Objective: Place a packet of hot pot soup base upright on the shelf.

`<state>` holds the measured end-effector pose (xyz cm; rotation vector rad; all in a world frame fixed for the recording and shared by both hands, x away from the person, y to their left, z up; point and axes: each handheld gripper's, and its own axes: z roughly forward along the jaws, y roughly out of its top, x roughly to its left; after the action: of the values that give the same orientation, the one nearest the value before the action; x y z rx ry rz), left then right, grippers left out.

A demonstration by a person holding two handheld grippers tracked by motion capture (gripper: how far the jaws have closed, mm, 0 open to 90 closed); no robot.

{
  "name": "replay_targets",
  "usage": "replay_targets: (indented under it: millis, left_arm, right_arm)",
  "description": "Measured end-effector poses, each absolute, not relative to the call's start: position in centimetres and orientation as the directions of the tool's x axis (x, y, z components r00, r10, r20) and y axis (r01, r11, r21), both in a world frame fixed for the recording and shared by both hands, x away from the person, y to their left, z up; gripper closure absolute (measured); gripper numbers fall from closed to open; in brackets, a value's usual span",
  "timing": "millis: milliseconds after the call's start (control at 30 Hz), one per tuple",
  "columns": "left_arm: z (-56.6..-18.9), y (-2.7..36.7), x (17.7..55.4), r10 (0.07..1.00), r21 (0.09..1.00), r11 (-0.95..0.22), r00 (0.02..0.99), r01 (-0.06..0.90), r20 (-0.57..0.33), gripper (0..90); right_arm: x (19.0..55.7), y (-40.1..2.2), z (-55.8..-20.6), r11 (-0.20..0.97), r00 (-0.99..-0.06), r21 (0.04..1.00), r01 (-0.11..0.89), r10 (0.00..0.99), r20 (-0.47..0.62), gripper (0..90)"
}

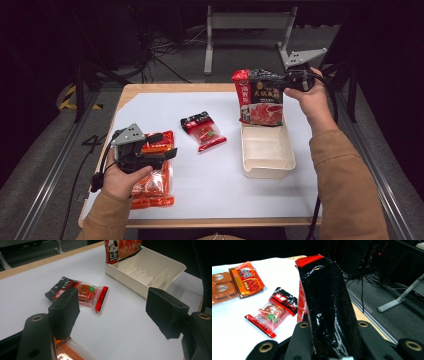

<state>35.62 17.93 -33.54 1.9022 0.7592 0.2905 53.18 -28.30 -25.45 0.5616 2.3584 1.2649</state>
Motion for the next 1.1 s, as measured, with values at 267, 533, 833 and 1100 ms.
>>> replay_targets:
  millis: [267,533,833,1100]
  left_arm:
    - [-33.6,17.9,35.7,0.623,0.884,-0.287,0.773,0.369,-0.12,27.9]
    - [-33.8,17.9,35.8,0.623,0.881,-0.288,0.772,0.375,-0.125,27.8]
    - [-33.9,18.0,35.8,0.627,0.877,-0.288,0.768,0.384,-0.13,27.8]
    - [-34.0,17.9,35.9,0.63,0.873,-0.301,0.767,0.383,-0.12,27.7]
  right_arm:
    - [53.2,-28.4,-26.2,0.525,-0.839,0.834,0.17,0.521,-0.157,76.4]
    - [53.2,-28.3,-27.9,0.511,-0.84,0.84,0.183,0.525,-0.136,75.1]
    - [52.9,-28.7,-29.3,0.49,-0.831,0.841,0.227,0.548,-0.095,73.0]
    - [52.4,-29.4,-30.0,0.436,-0.806,0.856,0.277,0.591,-0.041,70.3]
